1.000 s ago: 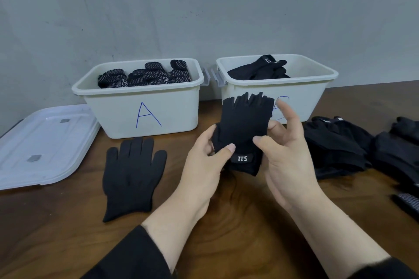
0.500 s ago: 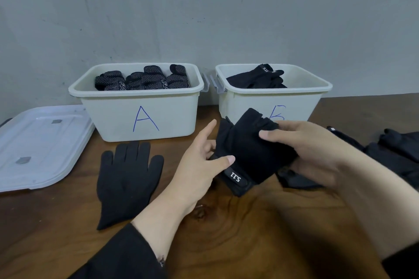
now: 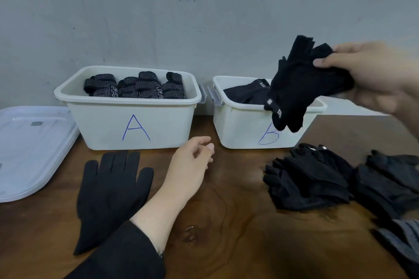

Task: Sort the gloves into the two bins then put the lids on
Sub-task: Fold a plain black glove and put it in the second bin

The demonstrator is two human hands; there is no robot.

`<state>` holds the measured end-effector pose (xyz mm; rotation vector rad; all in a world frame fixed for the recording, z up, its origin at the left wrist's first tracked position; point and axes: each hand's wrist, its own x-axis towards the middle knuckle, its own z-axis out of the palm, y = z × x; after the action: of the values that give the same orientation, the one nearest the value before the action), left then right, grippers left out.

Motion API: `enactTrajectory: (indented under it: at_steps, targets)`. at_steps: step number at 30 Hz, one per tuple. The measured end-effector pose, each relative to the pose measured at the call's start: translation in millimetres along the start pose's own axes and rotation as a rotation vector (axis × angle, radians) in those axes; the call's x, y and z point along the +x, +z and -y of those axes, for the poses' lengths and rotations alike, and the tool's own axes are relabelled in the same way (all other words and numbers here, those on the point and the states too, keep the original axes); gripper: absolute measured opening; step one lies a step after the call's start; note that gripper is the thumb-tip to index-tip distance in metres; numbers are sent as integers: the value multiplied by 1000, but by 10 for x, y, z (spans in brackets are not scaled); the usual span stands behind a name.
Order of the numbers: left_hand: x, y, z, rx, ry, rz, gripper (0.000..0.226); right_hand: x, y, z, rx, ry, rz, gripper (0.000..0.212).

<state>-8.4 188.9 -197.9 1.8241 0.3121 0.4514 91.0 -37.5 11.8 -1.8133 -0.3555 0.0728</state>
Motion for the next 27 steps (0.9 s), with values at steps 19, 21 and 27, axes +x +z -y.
enactTrajectory:
  at_steps: [19, 21, 27]
  targets:
    - [239, 42, 143, 19, 1, -14, 13, 1404, 618, -649, -1025, 49, -178, 54]
    - [243, 45, 153, 25, 8, -14, 12, 1395, 664, -645, -1035, -190, -201, 46]
    - [235, 45, 169, 51, 17, -11, 11, 1402, 874, -685, -1194, -232, 332, 47]
